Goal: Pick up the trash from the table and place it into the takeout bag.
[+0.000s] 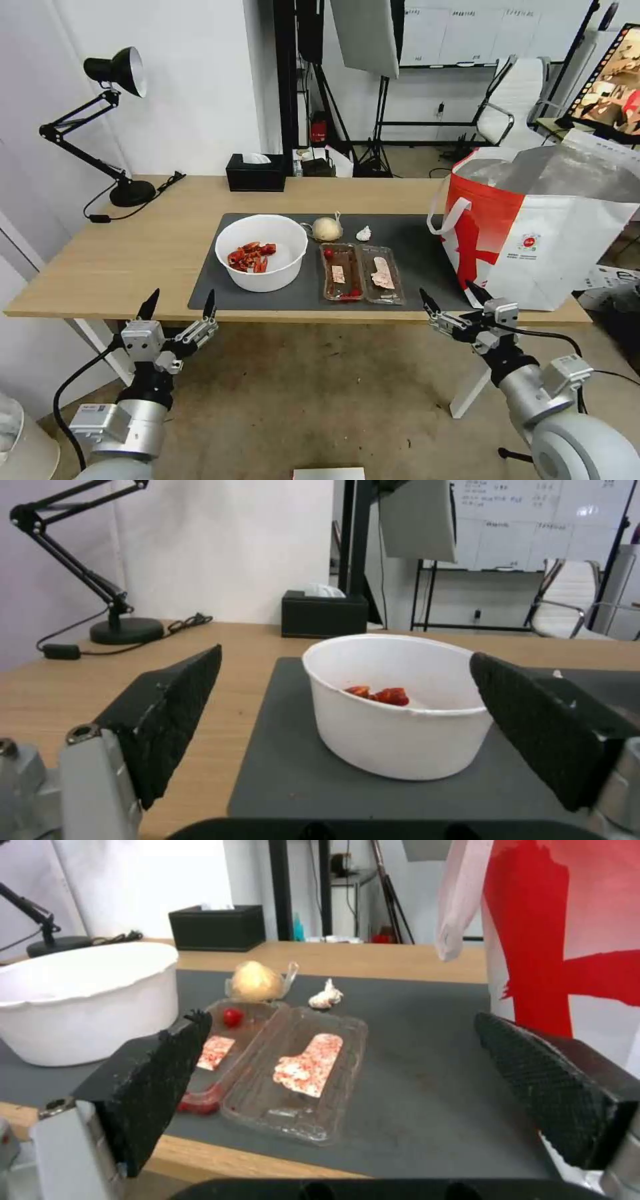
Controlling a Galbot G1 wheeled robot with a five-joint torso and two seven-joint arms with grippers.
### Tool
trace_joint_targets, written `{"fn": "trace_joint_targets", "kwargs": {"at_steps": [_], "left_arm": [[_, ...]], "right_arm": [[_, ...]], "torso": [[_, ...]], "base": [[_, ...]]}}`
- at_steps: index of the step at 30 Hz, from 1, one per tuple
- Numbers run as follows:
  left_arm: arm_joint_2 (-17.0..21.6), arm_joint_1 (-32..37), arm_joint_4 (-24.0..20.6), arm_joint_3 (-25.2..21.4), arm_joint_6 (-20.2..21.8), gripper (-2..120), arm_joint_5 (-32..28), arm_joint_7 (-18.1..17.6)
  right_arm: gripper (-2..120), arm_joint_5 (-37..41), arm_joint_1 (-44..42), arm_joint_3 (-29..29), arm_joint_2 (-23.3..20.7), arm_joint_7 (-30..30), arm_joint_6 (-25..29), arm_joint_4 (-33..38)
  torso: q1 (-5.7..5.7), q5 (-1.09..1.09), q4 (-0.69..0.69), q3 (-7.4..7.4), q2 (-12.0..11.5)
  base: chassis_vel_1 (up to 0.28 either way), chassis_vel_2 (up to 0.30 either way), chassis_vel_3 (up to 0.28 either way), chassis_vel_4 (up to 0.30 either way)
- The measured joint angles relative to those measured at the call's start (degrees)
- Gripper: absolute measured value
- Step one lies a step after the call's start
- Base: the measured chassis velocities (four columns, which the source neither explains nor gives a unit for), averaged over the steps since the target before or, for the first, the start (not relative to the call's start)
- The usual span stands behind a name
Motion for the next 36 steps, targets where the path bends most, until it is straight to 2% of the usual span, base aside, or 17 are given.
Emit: {"fn": "trace_joint_targets", "kwargs": {"at_steps": [5, 8, 9, 11, 12, 13, 14, 17, 25, 36], "left_arm": [[-0.07, 0.00, 0.29, -0.06, -0.20, 100, -0.02, 0.02], [0.04, 0.10, 0.35, -0.19, -0.35, 100, -0.18, 0.03], [0.04, 0.10, 0.35, -0.19, -0.35, 100, -0.18, 0.03], [0.23, 0.32, 0.34, -0.22, -0.36, 100, -0.23, 0.05], [0.27, 0.41, 0.33, -0.23, -0.36, 100, -0.23, 0.05], [0.40, 0.64, 0.31, -0.33, -0.36, 100, -0.23, 0.07], [0.40, 0.64, 0.31, -0.33, -0.36, 100, -0.23, 0.07], [0.53, 1.26, 0.26, -0.74, -0.35, 100, -0.24, 0.06], [0.80, 2.15, 0.09, -2.32, -0.23, 100, -0.45, 0.06], [0.60, 2.43, -0.19, -3.73, 0.09, 100, -0.42, 0.07]], "right_arm": [[100, 1.64, 0.38, -1.01, -0.13, 1.96, 0.01, -0.20], [100, 15.53, 2.53, -4.81, -0.32, 10.32, -0.95, -0.09], [100, 15.53, 2.53, -4.81, -0.32, 10.32, -0.95, -0.09], [100, 31.26, 5.82, -8.38, -0.06, 20.12, -1.13, 0.54], [100, 36.08, 7.05, -9.41, 0.25, 23.46, -1.12, 0.88], [100, 45.57, 9.75, -11.48, 1.17, 29.24, -0.58, 1.18], [100, 45.57, 9.75, -11.48, 1.17, 29.24, -0.58, 1.18], [100, 55.39, 13.60, -15.15, 2.95, 34.97, 1.15, 0.64], [100, 61.09, 18.20, -20.16, 4.97, 40.33, 3.02, -2.55], [100, 64.82, 23.32, -22.18, 5.28, 44.08, 2.79, -6.30]], "torso": [[0.00, 0.00, 0.00, 0.00, 0.00], [0.00, 0.00, -0.01, 0.00, 0.00], [0.00, 0.00, -0.01, 0.00, 0.00], [0.00, 0.00, 0.00, 0.00, 0.00], [0.00, -0.01, 0.00, 0.00, 0.00], [0.00, -0.01, 0.01, 0.00, 0.00], [0.00, -0.01, 0.01, 0.00, 0.00], [0.00, -0.01, 0.01, 0.00, 0.00], [0.00, -0.01, 0.00, 0.00, 0.00], [0.00, 0.00, 0.00, 0.00, 0.00]], "base": [[0.000, 0.000, 0.000, 0.000], [0.000, 0.000, 0.000, 0.000], [0.000, 0.000, 0.000, 0.000], [0.000, 0.000, 0.000, 0.000], [0.000, 0.000, 0.000, 0.000], [0.000, 0.000, 0.000, 0.000], [0.000, 0.000, 0.000, 0.000], [0.000, 0.000, 0.000, 0.000], [0.000, 0.000, 0.000, 0.000], [0.000, 0.000, 0.000, 0.000]]}}
